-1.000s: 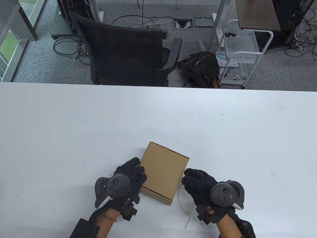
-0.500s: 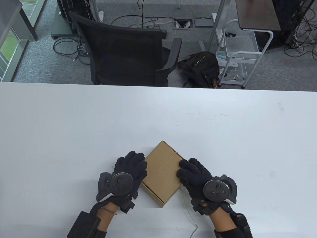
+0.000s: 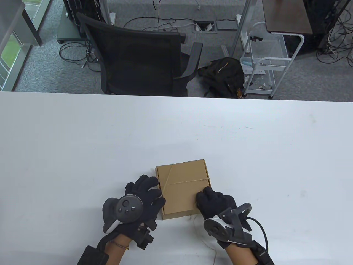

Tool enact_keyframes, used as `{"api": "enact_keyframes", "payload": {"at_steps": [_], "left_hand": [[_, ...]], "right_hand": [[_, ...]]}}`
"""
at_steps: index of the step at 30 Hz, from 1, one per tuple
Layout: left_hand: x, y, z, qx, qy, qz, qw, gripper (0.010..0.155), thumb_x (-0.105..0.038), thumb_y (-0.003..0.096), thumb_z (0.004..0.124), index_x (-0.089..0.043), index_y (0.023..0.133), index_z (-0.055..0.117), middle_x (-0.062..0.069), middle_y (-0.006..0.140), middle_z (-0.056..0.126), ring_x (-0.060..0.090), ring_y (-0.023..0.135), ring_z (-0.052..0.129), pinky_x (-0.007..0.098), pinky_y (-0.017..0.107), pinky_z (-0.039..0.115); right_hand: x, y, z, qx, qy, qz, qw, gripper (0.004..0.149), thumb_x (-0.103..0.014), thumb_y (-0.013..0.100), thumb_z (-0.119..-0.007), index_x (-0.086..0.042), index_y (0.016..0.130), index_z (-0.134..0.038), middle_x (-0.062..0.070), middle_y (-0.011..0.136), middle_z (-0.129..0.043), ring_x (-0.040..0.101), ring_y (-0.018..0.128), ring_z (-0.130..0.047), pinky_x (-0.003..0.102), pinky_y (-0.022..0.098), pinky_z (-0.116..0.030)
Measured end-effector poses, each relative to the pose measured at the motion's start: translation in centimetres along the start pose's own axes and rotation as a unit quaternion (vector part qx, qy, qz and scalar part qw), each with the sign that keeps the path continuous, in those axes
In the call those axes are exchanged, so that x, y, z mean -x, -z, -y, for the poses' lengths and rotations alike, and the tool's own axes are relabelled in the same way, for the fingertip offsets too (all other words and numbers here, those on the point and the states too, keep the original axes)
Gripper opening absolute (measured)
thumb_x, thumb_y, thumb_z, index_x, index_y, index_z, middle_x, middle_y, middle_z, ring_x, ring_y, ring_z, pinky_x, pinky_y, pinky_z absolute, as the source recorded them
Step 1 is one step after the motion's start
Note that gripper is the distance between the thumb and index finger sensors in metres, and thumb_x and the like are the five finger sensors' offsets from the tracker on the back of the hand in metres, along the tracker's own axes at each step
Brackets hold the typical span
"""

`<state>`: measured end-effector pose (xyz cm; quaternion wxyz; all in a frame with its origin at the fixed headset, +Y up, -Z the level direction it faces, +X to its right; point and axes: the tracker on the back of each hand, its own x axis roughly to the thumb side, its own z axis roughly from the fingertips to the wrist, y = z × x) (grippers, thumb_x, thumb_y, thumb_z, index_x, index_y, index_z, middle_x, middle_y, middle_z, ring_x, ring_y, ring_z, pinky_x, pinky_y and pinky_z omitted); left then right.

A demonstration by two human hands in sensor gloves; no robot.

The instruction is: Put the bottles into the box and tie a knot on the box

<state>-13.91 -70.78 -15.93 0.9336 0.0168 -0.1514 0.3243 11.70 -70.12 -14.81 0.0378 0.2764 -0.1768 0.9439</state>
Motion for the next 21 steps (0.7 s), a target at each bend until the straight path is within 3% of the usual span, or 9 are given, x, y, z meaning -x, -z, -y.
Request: {"api": "enact_keyframes", "payload": {"at_steps": [4, 6, 10, 12, 16, 19, 21], "left_hand": [[-1.0, -0.5, 1.1, 0.013, 0.043, 0.018, 0.999, 0.05, -0.039, 0.0497, 0.086, -0.007, 0.088, 0.09, 0.019, 0.118, 0.069, 0.06, 0.109, 0.056, 0.085, 0.066, 0.042], [-1.4, -0.6, 1.6, 0.014, 0.053, 0.031, 0.998, 0.05, -0.039, 0.0499, 0.086, -0.008, 0.088, 0.09, 0.015, 0.119, 0.07, 0.059, 0.109, 0.058, 0.084, 0.067, 0.045], [-1.7, -0.5, 2.0, 0.025, 0.048, 0.059, 0.997, 0.05, -0.04, 0.0492, 0.087, -0.01, 0.088, 0.091, 0.009, 0.118, 0.075, 0.06, 0.109, 0.06, 0.083, 0.067, 0.051], [-1.5, -0.5, 2.3, 0.025, 0.041, 0.06, 0.997, 0.048, -0.04, 0.0493, 0.087, -0.011, 0.088, 0.091, 0.009, 0.117, 0.076, 0.059, 0.109, 0.059, 0.081, 0.068, 0.053], [-0.7, 0.2, 2.2, 0.049, 0.035, 0.091, 0.994, 0.046, -0.041, 0.0491, 0.087, -0.017, 0.089, 0.09, 0.005, 0.117, 0.076, 0.055, 0.111, 0.059, 0.078, 0.07, 0.055], [0.3, 0.8, 2.1, 0.074, -0.003, 0.108, 0.991, 0.045, -0.041, 0.0485, 0.087, -0.02, 0.089, 0.09, 0.002, 0.118, 0.075, 0.05, 0.114, 0.056, 0.077, 0.072, 0.054], [0.8, 1.1, 2.1, 0.078, -0.02, 0.122, 0.989, 0.045, -0.041, 0.0481, 0.087, -0.021, 0.088, 0.09, 0.0, 0.118, 0.076, 0.047, 0.115, 0.055, 0.076, 0.072, 0.053]], "right_hand": [[-0.7, -0.4, 0.2, 0.017, 0.021, 0.018, 0.999, 0.041, -0.032, 0.044, -0.087, -0.007, 0.076, -0.093, 0.02, 0.068, -0.093, 0.027, 0.033, -0.104, 0.041, 0.024, -0.091], [-0.3, -0.8, 0.3, 0.053, 0.052, 0.032, 0.997, 0.039, -0.033, 0.043, -0.088, -0.008, 0.072, -0.095, 0.016, 0.063, -0.097, 0.022, 0.03, -0.104, 0.039, 0.023, -0.092], [1.2, -1.2, 0.7, 0.087, 0.141, 0.033, 0.986, 0.039, -0.033, 0.042, -0.091, -0.007, 0.069, -0.097, 0.017, 0.059, -0.099, 0.022, 0.028, -0.104, 0.04, 0.022, -0.092], [1.9, -1.2, 1.0, 0.107, 0.127, 0.025, 0.986, 0.038, -0.032, 0.041, -0.092, -0.008, 0.071, -0.097, 0.017, 0.063, -0.098, 0.024, 0.034, -0.103, 0.042, 0.027, -0.09], [3.8, -1.1, 0.7, 0.114, 0.104, -0.013, 0.988, 0.038, -0.028, 0.042, -0.09, -0.012, 0.077, -0.094, 0.014, 0.08, -0.092, 0.034, 0.06, -0.095, 0.054, 0.047, -0.08], [6.0, -1.1, -0.1, 0.108, 0.131, -0.064, 0.983, 0.038, -0.027, 0.044, -0.089, -0.011, 0.078, -0.093, 0.018, 0.092, -0.084, 0.046, 0.077, -0.085, 0.063, 0.054, -0.073], [7.1, -1.1, -0.5, 0.099, 0.14, -0.091, 0.981, 0.038, -0.028, 0.044, -0.087, -0.011, 0.078, -0.091, 0.02, 0.094, -0.081, 0.049, 0.079, -0.083, 0.065, 0.055, -0.072]]}}
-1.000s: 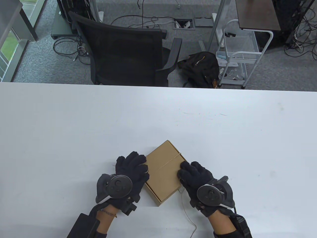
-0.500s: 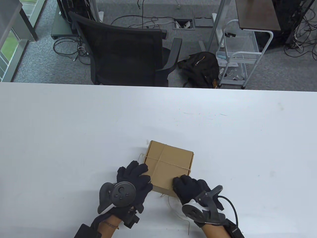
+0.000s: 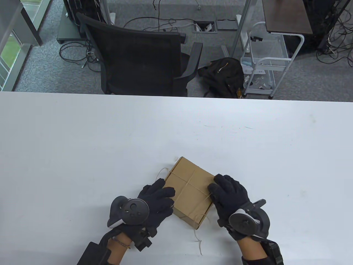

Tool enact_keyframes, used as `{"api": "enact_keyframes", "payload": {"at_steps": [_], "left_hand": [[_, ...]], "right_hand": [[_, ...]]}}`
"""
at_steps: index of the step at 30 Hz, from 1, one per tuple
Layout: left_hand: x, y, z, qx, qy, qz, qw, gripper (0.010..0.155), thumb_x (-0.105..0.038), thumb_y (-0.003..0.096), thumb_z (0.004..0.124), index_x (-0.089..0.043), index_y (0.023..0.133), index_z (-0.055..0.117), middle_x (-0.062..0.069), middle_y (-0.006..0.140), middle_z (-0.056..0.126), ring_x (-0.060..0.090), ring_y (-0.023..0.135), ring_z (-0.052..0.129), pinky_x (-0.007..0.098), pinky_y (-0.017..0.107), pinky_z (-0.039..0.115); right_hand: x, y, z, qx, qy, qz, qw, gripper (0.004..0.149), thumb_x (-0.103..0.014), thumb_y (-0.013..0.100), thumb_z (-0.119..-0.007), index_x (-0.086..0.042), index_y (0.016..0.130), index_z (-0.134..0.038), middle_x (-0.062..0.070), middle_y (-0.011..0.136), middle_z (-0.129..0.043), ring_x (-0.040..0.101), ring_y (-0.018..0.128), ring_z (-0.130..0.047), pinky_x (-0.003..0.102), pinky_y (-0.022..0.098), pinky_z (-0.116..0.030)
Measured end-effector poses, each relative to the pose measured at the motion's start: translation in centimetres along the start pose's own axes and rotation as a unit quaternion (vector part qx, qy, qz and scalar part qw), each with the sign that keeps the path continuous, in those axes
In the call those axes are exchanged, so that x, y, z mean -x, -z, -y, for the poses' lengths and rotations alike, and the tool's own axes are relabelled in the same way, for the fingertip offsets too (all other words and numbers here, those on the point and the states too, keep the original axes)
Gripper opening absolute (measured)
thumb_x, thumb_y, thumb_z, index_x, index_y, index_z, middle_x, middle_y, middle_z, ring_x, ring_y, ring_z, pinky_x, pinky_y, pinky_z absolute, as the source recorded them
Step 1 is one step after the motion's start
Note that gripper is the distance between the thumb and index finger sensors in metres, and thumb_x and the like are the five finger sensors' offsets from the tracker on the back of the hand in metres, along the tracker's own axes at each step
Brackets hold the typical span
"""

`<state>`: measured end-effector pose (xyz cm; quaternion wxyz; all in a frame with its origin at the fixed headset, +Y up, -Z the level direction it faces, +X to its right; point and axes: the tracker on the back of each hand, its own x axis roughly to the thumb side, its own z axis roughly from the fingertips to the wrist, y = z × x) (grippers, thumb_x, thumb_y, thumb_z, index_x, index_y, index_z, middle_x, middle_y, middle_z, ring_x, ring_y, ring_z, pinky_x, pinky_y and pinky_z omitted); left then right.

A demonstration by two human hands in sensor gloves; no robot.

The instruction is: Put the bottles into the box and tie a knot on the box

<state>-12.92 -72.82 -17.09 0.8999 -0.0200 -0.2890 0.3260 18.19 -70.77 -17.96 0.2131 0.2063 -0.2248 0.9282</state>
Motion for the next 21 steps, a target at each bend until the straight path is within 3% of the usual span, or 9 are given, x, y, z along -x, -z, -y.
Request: {"api": "enact_keyframes", "payload": {"at_steps": [3, 6, 7, 15, 21], "left_hand": [[0.9, 0.3, -0.1, 0.018, -0.035, 0.011, 0.999, 0.045, -0.041, 0.0482, 0.087, -0.022, 0.088, 0.09, -0.002, 0.119, 0.074, 0.042, 0.117, 0.052, 0.076, 0.074, 0.05], [1.4, 0.5, 0.1, 0.018, -0.055, 0.006, 0.998, 0.044, -0.041, 0.0489, 0.086, -0.022, 0.088, 0.088, -0.003, 0.119, 0.072, 0.039, 0.118, 0.049, 0.076, 0.074, 0.047], [1.3, 0.4, 0.1, 0.01, -0.052, 0.002, 0.999, 0.044, -0.041, 0.0491, 0.085, -0.021, 0.089, 0.087, -0.002, 0.12, 0.072, 0.039, 0.118, 0.049, 0.076, 0.074, 0.046], [0.0, -1.0, -0.9, -0.073, 0.074, -0.034, 0.994, 0.047, -0.041, 0.0489, 0.086, -0.014, 0.087, 0.089, 0.01, 0.115, 0.076, 0.056, 0.109, 0.06, 0.081, 0.068, 0.046], [0.8, -1.6, -1.0, -0.073, 0.061, -0.082, 0.992, 0.048, -0.042, 0.0485, 0.086, -0.009, 0.083, 0.089, 0.018, 0.107, 0.086, 0.054, 0.099, 0.081, 0.077, 0.066, 0.061]], "right_hand": [[1.5, 0.0, -0.5, 0.0, 0.071, -0.05, 0.996, 0.039, -0.025, 0.045, -0.085, -0.008, 0.08, -0.089, 0.024, 0.095, -0.08, 0.051, 0.078, -0.083, 0.066, 0.053, -0.074], [2.0, 0.0, -1.3, -0.035, 0.106, -0.079, 0.991, 0.039, -0.023, 0.045, -0.084, -0.007, 0.08, -0.087, 0.024, 0.085, -0.09, 0.044, 0.064, -0.097, 0.06, 0.046, -0.084], [2.0, -0.1, -1.3, -0.023, 0.114, -0.091, 0.989, 0.038, -0.022, 0.045, -0.084, -0.005, 0.08, -0.087, 0.026, 0.082, -0.09, 0.045, 0.06, -0.098, 0.061, 0.042, -0.086], [0.4, -0.4, -0.4, -0.07, 0.029, -0.108, 0.991, 0.039, -0.026, 0.044, -0.086, -0.006, 0.077, -0.09, 0.017, 0.054, -0.105, 0.028, 0.034, -0.109, 0.045, 0.025, -0.096], [0.4, -1.2, -1.3, -0.134, 0.18, -0.126, 0.966, 0.04, -0.022, 0.043, -0.087, -0.004, 0.078, -0.086, 0.018, 0.057, -0.103, 0.03, 0.037, -0.107, 0.048, 0.029, -0.094]]}}
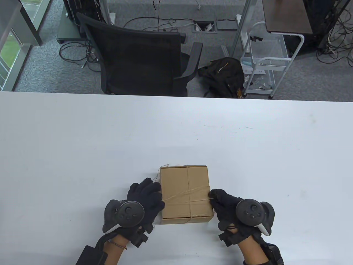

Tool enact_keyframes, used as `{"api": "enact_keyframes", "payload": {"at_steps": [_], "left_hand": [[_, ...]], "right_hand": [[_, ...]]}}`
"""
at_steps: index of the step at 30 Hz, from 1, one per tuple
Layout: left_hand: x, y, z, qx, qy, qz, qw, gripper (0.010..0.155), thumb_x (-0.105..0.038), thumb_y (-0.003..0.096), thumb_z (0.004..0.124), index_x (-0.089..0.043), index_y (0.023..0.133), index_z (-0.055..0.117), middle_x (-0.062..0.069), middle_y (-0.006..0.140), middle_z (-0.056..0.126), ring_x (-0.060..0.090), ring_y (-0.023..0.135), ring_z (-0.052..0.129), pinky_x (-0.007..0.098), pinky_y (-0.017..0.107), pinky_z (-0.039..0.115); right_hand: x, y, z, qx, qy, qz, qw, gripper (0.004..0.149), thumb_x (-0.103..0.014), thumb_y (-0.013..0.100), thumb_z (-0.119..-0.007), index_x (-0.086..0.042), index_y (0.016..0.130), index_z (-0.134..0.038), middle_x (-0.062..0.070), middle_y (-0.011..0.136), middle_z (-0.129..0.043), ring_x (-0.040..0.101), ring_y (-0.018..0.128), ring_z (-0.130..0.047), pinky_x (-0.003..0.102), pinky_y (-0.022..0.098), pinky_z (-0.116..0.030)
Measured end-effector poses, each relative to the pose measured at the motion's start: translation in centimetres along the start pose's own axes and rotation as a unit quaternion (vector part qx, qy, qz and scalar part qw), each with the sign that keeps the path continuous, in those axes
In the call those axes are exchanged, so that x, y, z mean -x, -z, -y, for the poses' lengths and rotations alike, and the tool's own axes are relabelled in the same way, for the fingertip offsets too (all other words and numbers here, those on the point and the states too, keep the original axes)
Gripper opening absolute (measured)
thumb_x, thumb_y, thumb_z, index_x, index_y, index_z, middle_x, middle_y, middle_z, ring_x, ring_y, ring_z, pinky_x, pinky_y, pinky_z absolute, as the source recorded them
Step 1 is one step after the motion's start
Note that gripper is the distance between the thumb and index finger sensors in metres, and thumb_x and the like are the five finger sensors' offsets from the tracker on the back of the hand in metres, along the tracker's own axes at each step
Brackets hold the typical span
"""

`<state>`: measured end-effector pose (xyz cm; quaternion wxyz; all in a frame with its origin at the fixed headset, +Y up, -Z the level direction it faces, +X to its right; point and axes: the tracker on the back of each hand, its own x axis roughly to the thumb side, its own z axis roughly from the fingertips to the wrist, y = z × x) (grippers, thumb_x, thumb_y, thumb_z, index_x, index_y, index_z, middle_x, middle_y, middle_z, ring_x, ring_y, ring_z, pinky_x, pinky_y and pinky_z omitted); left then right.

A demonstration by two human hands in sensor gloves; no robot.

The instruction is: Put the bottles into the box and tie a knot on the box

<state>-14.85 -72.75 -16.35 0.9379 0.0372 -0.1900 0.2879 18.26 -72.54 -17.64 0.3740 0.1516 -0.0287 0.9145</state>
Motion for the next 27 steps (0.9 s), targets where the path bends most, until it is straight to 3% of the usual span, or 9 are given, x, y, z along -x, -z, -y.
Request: {"api": "enact_keyframes", "payload": {"at_steps": [7, 9, 11, 14, 18, 19, 22, 25, 27], "left_hand": [[1.3, 0.1, -0.3, 0.008, -0.034, -0.029, 0.999, 0.047, -0.043, 0.0464, 0.09, -0.01, 0.08, 0.092, 0.016, 0.102, 0.092, 0.052, 0.096, 0.086, 0.076, 0.066, 0.063], [1.4, 0.3, -0.2, 0.007, -0.042, -0.033, 0.999, 0.047, -0.043, 0.0464, 0.09, -0.009, 0.079, 0.093, 0.016, 0.102, 0.092, 0.052, 0.097, 0.085, 0.076, 0.066, 0.063], [1.3, 0.6, -0.1, 0.025, -0.049, -0.037, 0.998, 0.047, -0.042, 0.0464, 0.091, -0.009, 0.079, 0.093, 0.017, 0.102, 0.091, 0.052, 0.097, 0.084, 0.076, 0.066, 0.062], [1.2, 0.7, -0.1, 0.024, -0.041, -0.036, 0.998, 0.047, -0.043, 0.0463, 0.09, -0.009, 0.079, 0.092, 0.015, 0.103, 0.091, 0.051, 0.098, 0.084, 0.076, 0.067, 0.062], [1.6, 0.7, 0.1, 0.034, -0.056, -0.038, 0.997, 0.047, -0.043, 0.047, 0.089, -0.01, 0.08, 0.092, 0.016, 0.103, 0.091, 0.052, 0.098, 0.083, 0.076, 0.066, 0.062], [1.7, 0.7, 0.1, 0.036, -0.062, -0.042, 0.997, 0.047, -0.043, 0.0471, 0.089, -0.01, 0.08, 0.092, 0.016, 0.103, 0.09, 0.052, 0.098, 0.083, 0.076, 0.066, 0.062], [1.8, 0.8, 0.1, 0.041, -0.069, -0.047, 0.996, 0.047, -0.043, 0.0473, 0.089, -0.009, 0.081, 0.091, 0.017, 0.104, 0.09, 0.053, 0.099, 0.082, 0.076, 0.067, 0.061], [1.8, 0.7, 0.1, 0.043, -0.071, -0.047, 0.995, 0.048, -0.043, 0.0475, 0.089, -0.01, 0.081, 0.091, 0.017, 0.104, 0.089, 0.053, 0.099, 0.082, 0.076, 0.066, 0.061], [1.8, 0.7, 0.1, 0.043, -0.074, -0.048, 0.995, 0.048, -0.043, 0.0473, 0.089, -0.009, 0.081, 0.091, 0.017, 0.104, 0.089, 0.053, 0.098, 0.082, 0.076, 0.067, 0.061]], "right_hand": [[3.0, 0.4, 0.1, -0.09, 0.19, -0.062, 0.976, 0.056, -0.013, 0.04, -0.091, -0.002, 0.093, -0.074, 0.018, 0.071, -0.094, 0.036, 0.053, -0.099, 0.056, 0.043, -0.084], [3.0, 0.4, 1.2, -0.042, 0.115, -0.067, 0.99, 0.06, -0.009, 0.038, -0.093, -0.001, 0.094, -0.075, 0.02, 0.07, -0.094, 0.039, 0.053, -0.097, 0.059, 0.044, -0.081], [2.5, 0.3, 2.4, 0.016, -0.05, -0.051, 0.997, 0.06, -0.01, 0.037, -0.094, -0.003, 0.094, -0.076, 0.017, 0.071, -0.095, 0.036, 0.054, -0.097, 0.059, 0.045, -0.081], [2.0, 0.0, 3.2, 0.104, -0.255, -0.03, 0.961, 0.056, -0.013, 0.038, -0.092, -0.007, 0.092, -0.079, 0.013, 0.072, -0.096, 0.036, 0.059, -0.097, 0.06, 0.05, -0.078], [3.1, 0.0, 3.6, 0.146, -0.275, -0.065, 0.948, 0.061, -0.01, 0.039, -0.09, -0.009, 0.097, -0.073, 0.019, 0.087, -0.085, 0.046, 0.075, -0.084, 0.065, 0.057, -0.067], [3.5, 0.0, 3.6, 0.138, -0.249, -0.078, 0.955, 0.061, -0.01, 0.038, -0.089, -0.012, 0.097, -0.074, 0.02, 0.093, -0.079, 0.048, 0.08, -0.078, 0.067, 0.059, -0.063], [5.7, -0.1, 3.7, 0.131, 0.03, -0.108, 0.985, 0.059, -0.002, 0.038, -0.08, -0.019, 0.095, -0.078, 0.026, 0.103, -0.066, 0.057, 0.087, -0.061, 0.073, 0.062, -0.051], [7.6, -0.5, 3.2, 0.167, 0.346, -0.126, 0.915, 0.053, 0.002, 0.039, -0.069, -0.014, 0.085, -0.09, 0.028, 0.102, -0.066, 0.06, 0.087, -0.057, 0.074, 0.061, -0.048], [7.9, -0.6, 3.1, 0.176, 0.434, -0.116, 0.876, 0.051, 0.001, 0.039, -0.068, -0.012, 0.084, -0.091, 0.027, 0.101, -0.068, 0.059, 0.086, -0.06, 0.073, 0.061, -0.051]]}}
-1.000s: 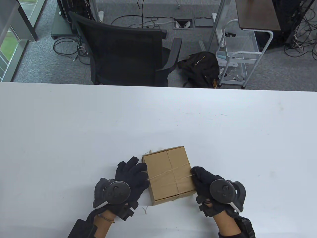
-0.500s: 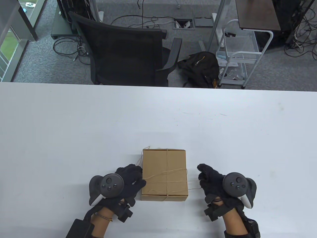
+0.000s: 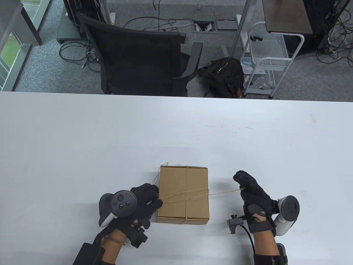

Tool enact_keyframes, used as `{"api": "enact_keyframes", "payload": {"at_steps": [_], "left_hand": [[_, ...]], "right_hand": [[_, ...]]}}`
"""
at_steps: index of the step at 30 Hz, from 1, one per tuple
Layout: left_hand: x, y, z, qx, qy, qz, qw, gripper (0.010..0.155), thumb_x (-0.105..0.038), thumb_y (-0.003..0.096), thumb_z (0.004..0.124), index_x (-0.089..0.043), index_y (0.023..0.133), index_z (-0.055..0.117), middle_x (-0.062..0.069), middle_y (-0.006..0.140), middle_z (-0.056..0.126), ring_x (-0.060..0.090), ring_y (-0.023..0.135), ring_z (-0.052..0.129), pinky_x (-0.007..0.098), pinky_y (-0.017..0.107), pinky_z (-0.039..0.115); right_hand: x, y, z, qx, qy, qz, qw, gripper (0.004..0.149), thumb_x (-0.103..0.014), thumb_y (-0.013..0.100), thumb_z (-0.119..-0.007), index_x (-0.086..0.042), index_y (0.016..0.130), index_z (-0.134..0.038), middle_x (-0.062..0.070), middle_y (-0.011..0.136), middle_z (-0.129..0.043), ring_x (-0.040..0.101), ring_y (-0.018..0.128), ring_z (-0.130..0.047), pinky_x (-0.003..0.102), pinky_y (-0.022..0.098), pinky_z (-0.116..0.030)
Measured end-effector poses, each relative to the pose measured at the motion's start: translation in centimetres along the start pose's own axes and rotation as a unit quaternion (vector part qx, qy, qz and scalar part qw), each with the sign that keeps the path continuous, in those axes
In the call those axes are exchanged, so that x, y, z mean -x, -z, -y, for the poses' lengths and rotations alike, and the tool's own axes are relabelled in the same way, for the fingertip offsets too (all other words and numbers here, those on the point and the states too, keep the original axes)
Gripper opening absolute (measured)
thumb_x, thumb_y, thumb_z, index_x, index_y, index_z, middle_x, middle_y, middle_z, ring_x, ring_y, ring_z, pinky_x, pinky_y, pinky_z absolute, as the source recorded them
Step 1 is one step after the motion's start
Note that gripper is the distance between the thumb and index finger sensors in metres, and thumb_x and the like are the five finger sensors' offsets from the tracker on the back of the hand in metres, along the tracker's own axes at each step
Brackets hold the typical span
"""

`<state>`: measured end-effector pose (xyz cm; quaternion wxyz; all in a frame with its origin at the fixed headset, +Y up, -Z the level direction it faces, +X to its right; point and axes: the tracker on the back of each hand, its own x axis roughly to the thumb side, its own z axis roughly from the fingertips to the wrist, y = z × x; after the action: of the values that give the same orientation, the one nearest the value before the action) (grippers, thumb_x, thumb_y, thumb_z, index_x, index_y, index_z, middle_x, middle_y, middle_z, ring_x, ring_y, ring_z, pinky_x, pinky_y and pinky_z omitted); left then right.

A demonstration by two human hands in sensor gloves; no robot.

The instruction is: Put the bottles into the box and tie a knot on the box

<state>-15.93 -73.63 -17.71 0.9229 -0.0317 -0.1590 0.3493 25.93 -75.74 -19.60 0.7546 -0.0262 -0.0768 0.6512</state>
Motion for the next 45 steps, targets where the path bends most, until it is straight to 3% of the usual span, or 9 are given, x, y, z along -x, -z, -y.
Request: {"api": "enact_keyframes", "payload": {"at_steps": [5, 10, 12, 16, 25, 32, 36, 41, 45], "left_hand": [[0.0, -0.1, 0.1, 0.0, 0.001, -0.001, 1.0, 0.048, -0.043, 0.0479, 0.088, -0.01, 0.082, 0.091, 0.017, 0.104, 0.089, 0.053, 0.099, 0.082, 0.076, 0.067, 0.061], [0.0, 0.0, 0.1, 0.0, -0.002, 0.001, 1.0, 0.048, -0.043, 0.0479, 0.088, -0.009, 0.082, 0.091, 0.017, 0.105, 0.089, 0.053, 0.099, 0.082, 0.076, 0.067, 0.061], [0.0, 0.0, 0.1, 0.001, -0.003, 0.001, 1.0, 0.048, -0.042, 0.0478, 0.088, -0.009, 0.082, 0.091, 0.017, 0.104, 0.089, 0.053, 0.098, 0.082, 0.076, 0.067, 0.061], [-0.1, 0.0, 0.2, 0.0, -0.002, 0.003, 1.0, 0.048, -0.042, 0.0479, 0.088, -0.009, 0.082, 0.09, 0.017, 0.104, 0.089, 0.053, 0.099, 0.081, 0.076, 0.067, 0.061], [-0.9, -0.3, -0.7, 0.004, 0.02, 0.027, 0.999, 0.048, -0.043, 0.0478, 0.089, -0.01, 0.084, 0.09, 0.018, 0.109, 0.084, 0.055, 0.102, 0.075, 0.078, 0.068, 0.056], [-1.2, -0.7, -3.8, 0.073, -0.064, 0.055, 0.994, 0.048, -0.043, 0.0475, 0.091, -0.009, 0.082, 0.094, 0.02, 0.117, 0.072, 0.06, 0.11, 0.058, 0.089, 0.063, 0.033], [-0.3, -1.1, -5.7, 0.094, -0.17, 0.087, 0.977, 0.049, -0.044, 0.0476, 0.092, -0.009, 0.081, 0.097, 0.017, 0.118, 0.072, 0.061, 0.111, 0.054, 0.089, 0.062, 0.029], [0.4, -1.3, -6.7, 0.143, -0.26, 0.142, 0.944, 0.048, -0.045, 0.0475, 0.093, -0.014, 0.084, 0.097, 0.016, 0.121, 0.071, 0.061, 0.112, 0.052, 0.09, 0.062, 0.025], [0.4, -0.9, -5.4, 0.222, -0.203, 0.117, 0.946, 0.045, -0.043, 0.0483, 0.094, -0.019, 0.086, 0.098, 0.02, 0.122, 0.07, 0.062, 0.112, 0.051, 0.089, 0.063, 0.023]], "right_hand": [[-0.5, -0.3, -0.6, -0.033, -0.034, 0.058, 0.997, 0.049, -0.018, 0.047, -0.072, -0.013, 0.096, -0.077, 0.027, 0.107, -0.056, 0.059, 0.091, -0.049, 0.075, 0.063, -0.043], [-1.2, -1.0, -3.6, -0.099, -0.077, 0.102, 0.987, 0.053, -0.011, 0.045, -0.073, -0.015, 0.098, -0.077, 0.029, 0.112, -0.044, 0.065, 0.093, -0.03, 0.085, 0.057, -0.026], [-1.5, -1.7, -5.5, -0.17, -0.193, 0.135, 0.957, 0.058, -0.018, 0.047, -0.076, -0.018, 0.105, -0.068, 0.028, 0.115, -0.035, 0.066, 0.094, -0.021, 0.086, 0.056, -0.02], [-1.5, -3.7, -10.3, -0.276, -0.399, 0.237, 0.842, 0.065, -0.036, 0.051, -0.073, -0.017, 0.111, -0.057, 0.023, 0.117, -0.028, 0.057, 0.098, -0.012, 0.081, 0.058, -0.012], [0.4, -4.6, -12.8, -0.344, -0.497, 0.212, 0.768, 0.078, -0.057, 0.048, -0.063, -0.022, 0.114, -0.043, 0.012, 0.119, -0.019, 0.046, 0.099, 0.001, 0.076, 0.061, -0.005], [0.5, -4.3, -12.6, -0.34, -0.49, 0.203, 0.777, 0.079, -0.059, 0.047, -0.063, -0.02, 0.113, -0.042, 0.01, 0.119, -0.027, 0.044, 0.102, -0.009, 0.075, 0.065, -0.017], [0.3, -4.0, -12.5, -0.332, -0.484, 0.195, 0.786, 0.081, -0.058, 0.047, -0.064, -0.029, 0.109, -0.02, 0.011, 0.119, -0.031, 0.044, 0.103, -0.012, 0.075, 0.065, -0.019], [0.2, -4.3, -13.0, -0.328, -0.506, 0.194, 0.774, 0.076, -0.06, 0.047, -0.062, -0.037, 0.11, -0.027, 0.011, 0.119, -0.03, 0.047, 0.102, -0.012, 0.078, 0.064, -0.022], [0.2, -4.6, -13.3, -0.326, -0.525, 0.2, 0.761, 0.073, -0.062, 0.046, -0.061, -0.037, 0.111, -0.036, 0.012, 0.119, -0.028, 0.049, 0.102, -0.012, 0.079, 0.063, -0.022]]}}
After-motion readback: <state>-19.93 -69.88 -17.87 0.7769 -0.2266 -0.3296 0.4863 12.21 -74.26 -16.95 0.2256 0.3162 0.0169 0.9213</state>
